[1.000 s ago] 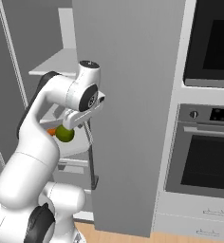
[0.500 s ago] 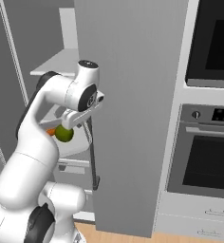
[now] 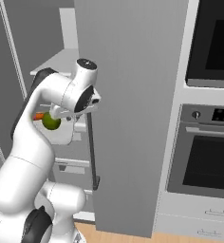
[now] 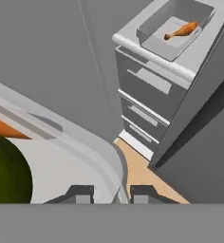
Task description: Take the meat container that has the chicken drumstick and place it on the second highest rack of the freezer. Then take the vegetable container that has the lime and carrot and place it on the highest rack of the freezer.
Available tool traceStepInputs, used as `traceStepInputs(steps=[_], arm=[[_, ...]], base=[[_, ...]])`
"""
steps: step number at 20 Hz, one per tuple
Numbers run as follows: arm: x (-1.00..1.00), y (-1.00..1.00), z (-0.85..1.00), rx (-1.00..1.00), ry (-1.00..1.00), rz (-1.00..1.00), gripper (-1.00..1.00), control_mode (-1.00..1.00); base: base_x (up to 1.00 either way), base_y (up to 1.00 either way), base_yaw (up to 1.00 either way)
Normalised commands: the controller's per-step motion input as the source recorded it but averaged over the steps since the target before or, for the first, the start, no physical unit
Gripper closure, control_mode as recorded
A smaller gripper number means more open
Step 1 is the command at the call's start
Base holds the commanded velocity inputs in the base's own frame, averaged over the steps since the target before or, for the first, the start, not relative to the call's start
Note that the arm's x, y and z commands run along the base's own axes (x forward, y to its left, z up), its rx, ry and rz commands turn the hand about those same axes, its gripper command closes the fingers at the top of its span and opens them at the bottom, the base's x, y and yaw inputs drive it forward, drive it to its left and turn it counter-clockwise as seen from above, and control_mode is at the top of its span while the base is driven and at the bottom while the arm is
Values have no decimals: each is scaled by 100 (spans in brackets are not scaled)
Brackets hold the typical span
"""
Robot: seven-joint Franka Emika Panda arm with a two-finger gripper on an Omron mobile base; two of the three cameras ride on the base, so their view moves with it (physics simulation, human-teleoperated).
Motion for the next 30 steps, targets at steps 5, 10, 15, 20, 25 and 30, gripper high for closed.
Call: traceStepInputs(steps=[5,10,15,20,25,30], arm=[[0,44,18,32,13,-60,100,-100],[2,43,2,30,12,-63,100,-100],[15,59,15,26,13,-54,100,-100],[37,35,49,17,19,-37,100,-100],[33,0,34,3,15,-12,100,-100],[47,8,0,0,1,-1,100,-100]], base=[[0,0,0],[0,0,0],[0,0,0],[0,0,0],[0,0,0],[0,0,0]])
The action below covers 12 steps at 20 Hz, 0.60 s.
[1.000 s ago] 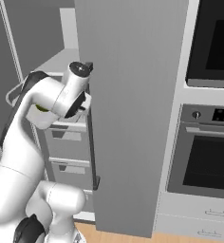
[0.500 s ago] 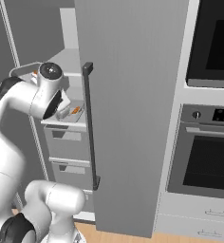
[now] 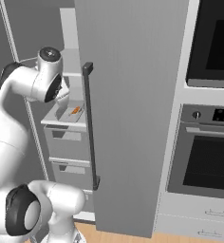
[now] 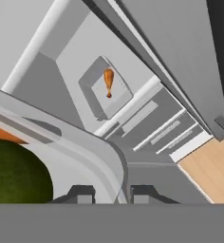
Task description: Take the meat container that has the chicken drumstick and place it on the second highest rack of the freezer. Then take the vegetable container that has the lime and carrot and place it on the highest rack of the freezer.
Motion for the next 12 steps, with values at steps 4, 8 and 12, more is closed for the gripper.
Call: traceStepInputs(steps=[4,8,12], arm=[[77,18,2,2,0,-18,100,-100],[74,23,12,1,0,-24,100,-100],[53,21,30,2,0,-14,100,-100]], base=[[0,0,0],[0,0,0],[0,0,0]])
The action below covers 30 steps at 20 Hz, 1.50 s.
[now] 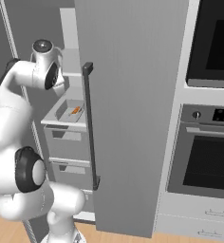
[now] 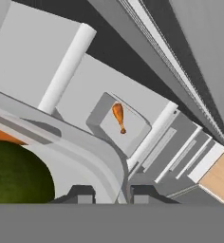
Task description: Take the meat container that has the chicken drumstick and place it on the second highest rack of the freezer. Then take the vegetable container that has the lime and carrot and place it on the highest rack of the freezer.
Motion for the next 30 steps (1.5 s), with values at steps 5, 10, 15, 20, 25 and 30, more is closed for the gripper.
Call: traceStepInputs(steps=[5,10,15,20,25,30], arm=[[39,2,43,6,0,-2,100,-100],[32,0,32,6,4,0,100,-100],[39,2,10,3,5,0,100,-100],[31,35,0,-3,0,-5,100,-100],[27,41,0,-4,-2,-12,100,-100],[18,5,0,1,0,-10,100,-100]], base=[[0,0,0],[0,0,0],[0,0,0],[0,0,0],[0,0,0],[0,0,0]])
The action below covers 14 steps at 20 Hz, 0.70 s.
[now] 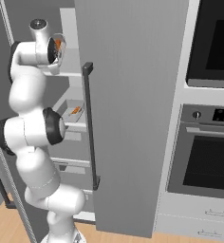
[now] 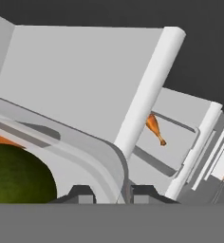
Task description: Take the meat container that has the chicken drumstick and place it on the second highest rack of the freezer. Then take the vegetable container that has the lime and carrot and place it on the highest rack of the freezer.
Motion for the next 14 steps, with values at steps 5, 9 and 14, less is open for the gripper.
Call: traceStepInputs(steps=[5,9,14], arm=[[10,0,0,2,0,-4,100,-100],[36,0,0,0,0,0,100,-100],[35,0,-3,3,0,0,100,-100]], base=[[0,0,0],[0,0,0],[0,0,0]])
